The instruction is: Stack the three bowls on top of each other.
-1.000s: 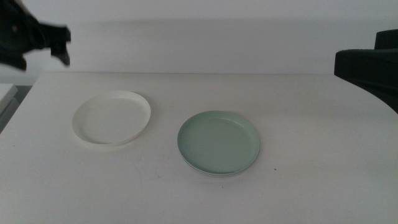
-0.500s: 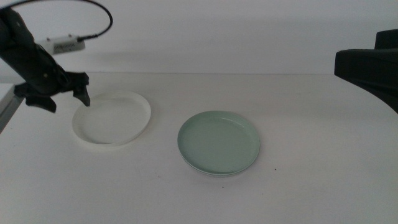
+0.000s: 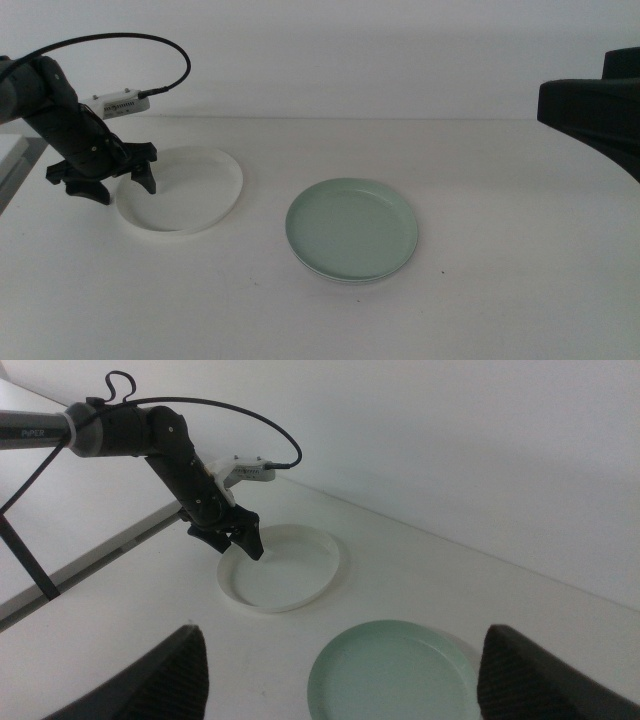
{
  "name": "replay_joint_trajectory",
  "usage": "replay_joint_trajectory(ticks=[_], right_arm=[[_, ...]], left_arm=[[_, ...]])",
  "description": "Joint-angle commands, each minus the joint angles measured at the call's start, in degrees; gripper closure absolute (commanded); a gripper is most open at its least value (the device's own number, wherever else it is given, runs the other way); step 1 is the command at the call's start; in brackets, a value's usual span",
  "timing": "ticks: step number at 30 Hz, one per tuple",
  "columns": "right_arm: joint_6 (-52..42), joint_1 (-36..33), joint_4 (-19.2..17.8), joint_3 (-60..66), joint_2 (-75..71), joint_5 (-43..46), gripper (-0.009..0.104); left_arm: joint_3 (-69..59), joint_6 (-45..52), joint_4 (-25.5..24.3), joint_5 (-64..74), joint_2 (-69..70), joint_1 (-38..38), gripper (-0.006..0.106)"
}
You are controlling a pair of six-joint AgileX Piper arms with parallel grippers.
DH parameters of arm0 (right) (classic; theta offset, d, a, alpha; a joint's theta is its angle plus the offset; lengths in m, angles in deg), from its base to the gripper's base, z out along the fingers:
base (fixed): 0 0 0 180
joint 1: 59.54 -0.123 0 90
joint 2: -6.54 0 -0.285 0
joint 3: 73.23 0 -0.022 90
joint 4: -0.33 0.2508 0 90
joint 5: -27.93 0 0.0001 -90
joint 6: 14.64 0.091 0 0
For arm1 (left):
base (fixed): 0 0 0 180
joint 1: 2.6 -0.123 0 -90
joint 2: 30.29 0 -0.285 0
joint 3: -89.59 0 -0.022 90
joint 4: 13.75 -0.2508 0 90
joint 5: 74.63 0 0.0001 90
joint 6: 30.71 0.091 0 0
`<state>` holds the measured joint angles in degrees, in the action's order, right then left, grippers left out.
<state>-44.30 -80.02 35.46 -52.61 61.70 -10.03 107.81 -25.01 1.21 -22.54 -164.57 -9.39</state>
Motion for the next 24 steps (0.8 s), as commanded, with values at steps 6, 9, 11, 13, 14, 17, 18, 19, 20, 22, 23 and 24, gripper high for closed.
replay_joint_trajectory(ticks=[6, 9, 11, 13, 14, 17, 18, 19, 20, 22, 23, 24], right_arm=[[-0.17, -0.05, 0.24, 0.46, -0.28, 0.67, 0.002], [-0.17, -0.05, 0.24, 0.46, -0.28, 0.67, 0.002], [-0.17, -0.05, 0.24, 0.46, -0.28, 0.67, 0.002], [-0.17, -0.05, 0.24, 0.46, -0.28, 0.67, 0.002], [-0.17, -0.05, 0.24, 0.46, -0.28, 0.67, 0.002], [-0.17, -0.05, 0.24, 0.46, -0.28, 0.67, 0.002], [-0.17, -0.05, 0.24, 0.46, -0.28, 0.67, 0.002], [-0.17, -0.05, 0.24, 0.46, -0.28, 0.67, 0.002], [-0.17, -0.05, 0.24, 0.46, -0.28, 0.67, 0.002], [-0.17, -0.05, 0.24, 0.46, -0.28, 0.67, 0.002], [-0.17, -0.05, 0.24, 0.46, -0.28, 0.67, 0.002], [-0.17, -0.05, 0.24, 0.46, -0.28, 0.67, 0.002]], left_arm=[[0.33, -1.21, 1.04, -0.31, -0.63, -0.05, 0.064], [0.33, -1.21, 1.04, -0.73, -0.63, -0.05, 0.093], [0.58, -1.02, 0.73, -0.41, -0.63, -0.05, 0.102], [1.26, 0.19, -0.44, 0.62, -0.22, -0.05, 0.102], [1.56, 0.31, -0.98, 0.92, 0.32, -0.05, 0.102], [1.82, 0.31, -3.26, 2.26, 3.75, -0.05, 0.102], [1.82, 0.31, -3.54, 2.85, 5.44, -0.05, 0.102], [1.82, 0.31, -3.42, 3.62, 7.23, -0.05, 0.102], [1.82, 0.46, -2.25, 4.20, 9.01, -0.05, 0.102], [1.22, 0.99, 0.30, 4.70, 11.90, 0.25, 0.102], [0.66, 1.38, 2.10, 4.84, 13.62, 0.63, 0.102], [0.17, 1.65, 3.50, 4.84, 14.68, 1.29, 0.102]])
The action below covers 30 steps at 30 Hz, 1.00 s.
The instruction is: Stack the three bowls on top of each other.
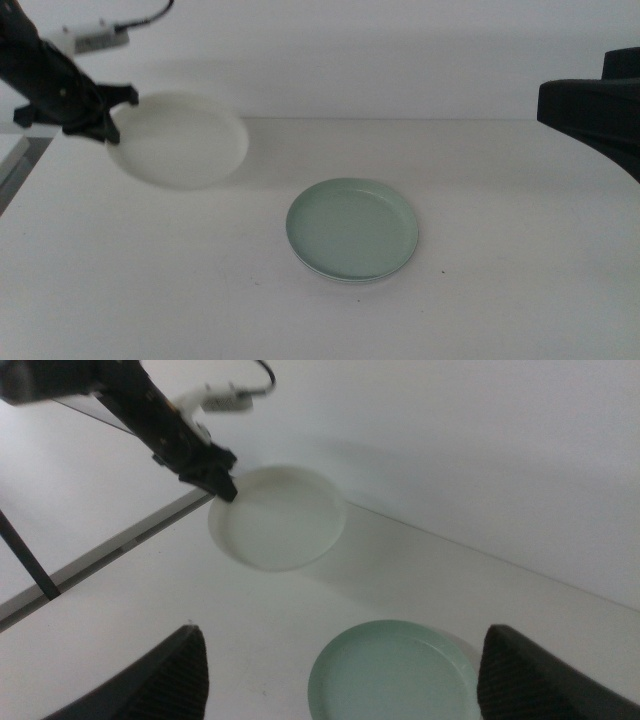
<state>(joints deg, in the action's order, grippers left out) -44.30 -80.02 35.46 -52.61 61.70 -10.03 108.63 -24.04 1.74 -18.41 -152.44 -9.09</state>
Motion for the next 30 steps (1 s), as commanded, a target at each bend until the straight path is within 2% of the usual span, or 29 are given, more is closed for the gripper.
replay_joint_trajectory(ticks=[1, 4, 10, 14, 19, 30], right_arm=[[-0.17, -0.05, 0.24, 0.46, -0.28, 0.67, 0.002], [-0.17, -0.05, 0.24, 0.46, -0.28, 0.67, 0.002], [-0.17, -0.05, 0.24, 0.46, -0.28, 0.67, 0.002], [-0.17, -0.05, 0.24, 0.46, -0.28, 0.67, 0.002], [-0.17, -0.05, 0.24, 0.46, -0.28, 0.67, 0.002], [-0.17, -0.05, 0.24, 0.46, -0.28, 0.67, 0.002]], left_arm=[[-1.26, 0.81, 4.35, 0.83, 3.51, 1.79, 0.102], [-2.40, 0.97, 5.54, 0.84, 5.65, 6.34, 0.102], [-2.40, -2.65, 4.93, -2.39, 4.87, 18.90, 0.102], [-2.40, -4.56, 4.93, -4.80, 2.43, 24.33, 0.102], [-2.40, -4.56, 4.48, -4.80, -2.02, 27.59, 0.102], [-2.40, -4.99, 3.49, -4.60, -6.70, 27.83, 0.102]])
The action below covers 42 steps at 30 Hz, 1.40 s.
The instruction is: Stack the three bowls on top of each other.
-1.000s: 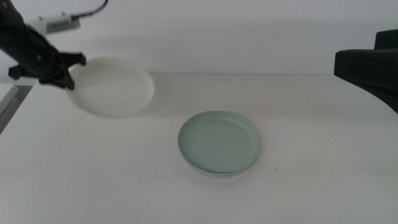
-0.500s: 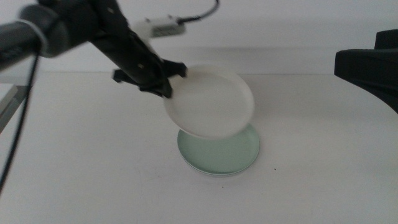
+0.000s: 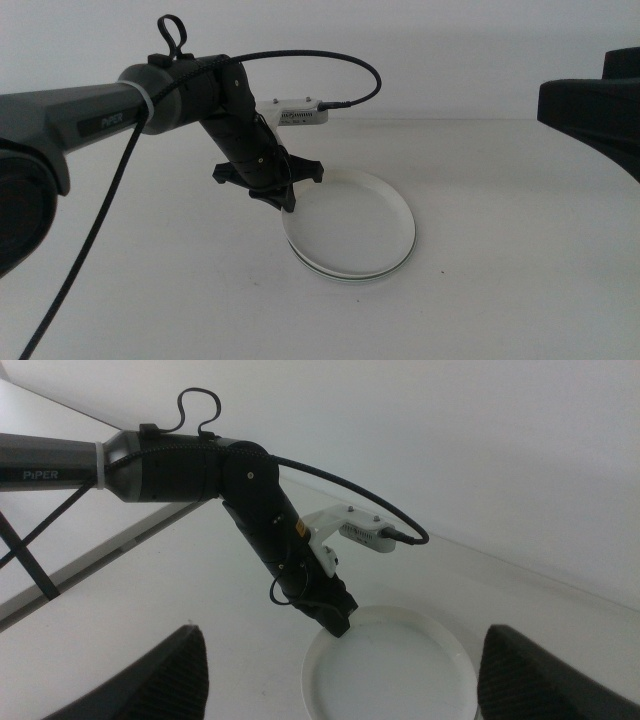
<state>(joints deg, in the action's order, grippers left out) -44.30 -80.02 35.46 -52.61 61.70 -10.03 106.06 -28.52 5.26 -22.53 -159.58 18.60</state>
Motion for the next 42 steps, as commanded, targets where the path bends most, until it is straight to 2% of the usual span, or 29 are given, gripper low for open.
replay_joint_trajectory(ticks=[1, 6, 12, 21, 23, 25, 30, 36, 42], right_arm=[[-0.17, -0.05, 0.24, 0.46, -0.28, 0.67, 0.002], [-0.17, -0.05, 0.24, 0.46, -0.28, 0.67, 0.002], [-0.17, -0.05, 0.24, 0.46, -0.28, 0.67, 0.002], [-0.17, -0.05, 0.24, 0.46, -0.28, 0.67, 0.002], [-0.17, -0.05, 0.24, 0.46, -0.28, 0.67, 0.002], [-0.17, -0.05, 0.24, 0.46, -0.28, 0.67, 0.002], [-0.17, -0.05, 0.24, 0.46, -0.28, 0.67, 0.002], [-0.17, -0.05, 0.24, 0.46, -0.28, 0.67, 0.002], [-0.17, -0.05, 0.24, 0.46, -0.28, 0.67, 0.002]], left_arm=[[0.28, -0.50, -0.07, -0.48, 0.44, 0.14, 0.102], [0.27, -0.50, -0.79, -1.89, 0.44, 0.14, 0.099], [0.27, -0.50, -0.95, -2.26, 0.44, 0.14, 0.082], [4.33, 0.61, -1.62, 4.09, 0.65, -0.55, 0.027], [7.49, 1.35, -2.80, 7.94, 1.59, -1.42, 0.016], [8.29, -2.18, -4.89, 8.57, 3.77, -2.52, 0.007], [3.45, -8.85, -16.09, 6.36, 14.84, -6.48, 0.007], [-16.06, -7.58, -16.52, -7.02, 33.96, -13.44, 0.007], [-32.58, -3.75, -14.18, -20.44, 50.10, -16.80, 0.007]])
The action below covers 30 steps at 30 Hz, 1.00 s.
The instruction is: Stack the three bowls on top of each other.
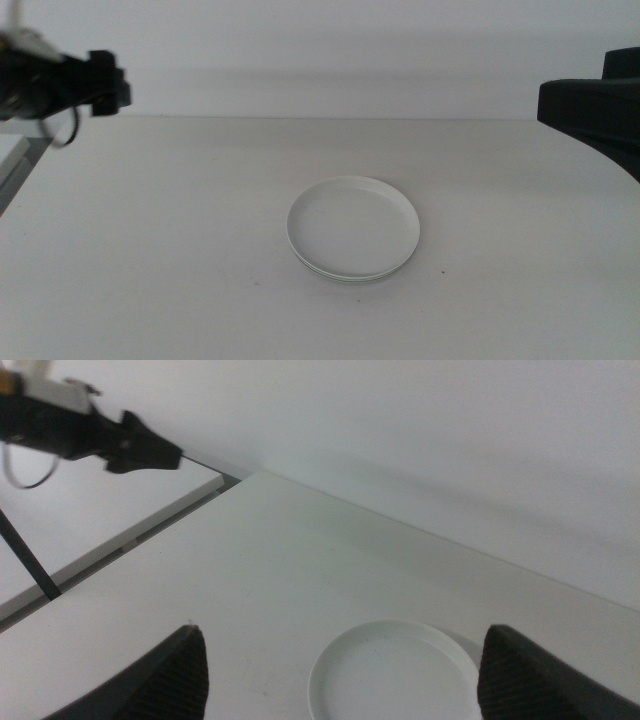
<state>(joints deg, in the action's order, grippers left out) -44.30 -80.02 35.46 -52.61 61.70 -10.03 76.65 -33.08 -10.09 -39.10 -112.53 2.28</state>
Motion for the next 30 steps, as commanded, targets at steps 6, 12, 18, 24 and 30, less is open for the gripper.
replay_joint_trajectory(ticks=[6, 12, 18, 24, 30], right_arm=[[-0.17, -0.05, 0.24, 0.46, -0.28, 0.67, 0.002], [-0.17, -0.05, 0.24, 0.46, -0.16, 0.67, 0.002], [-0.17, -0.05, 0.24, 0.46, -0.16, 0.67, 0.002], [-0.17, -0.05, 0.13, 1.15, -0.05, 0.84, 0.002], [-0.17, -0.05, -2.44, 8.36, -1.91, 7.47, 0.002]], left_arm=[[-6.39, 0.95, 1.04, -6.01, 7.72, -0.81, 0.007], [-6.39, 0.95, 2.76, -7.07, 7.99, -0.81, 0.007], [-6.39, 0.95, 1.96, -7.55, 7.99, -0.81, 0.007], [-6.39, 0.95, 1.96, -7.55, 7.99, -0.81, 0.007], [-6.39, 0.95, 1.96, -7.70, 7.99, -0.81, 0.007]])
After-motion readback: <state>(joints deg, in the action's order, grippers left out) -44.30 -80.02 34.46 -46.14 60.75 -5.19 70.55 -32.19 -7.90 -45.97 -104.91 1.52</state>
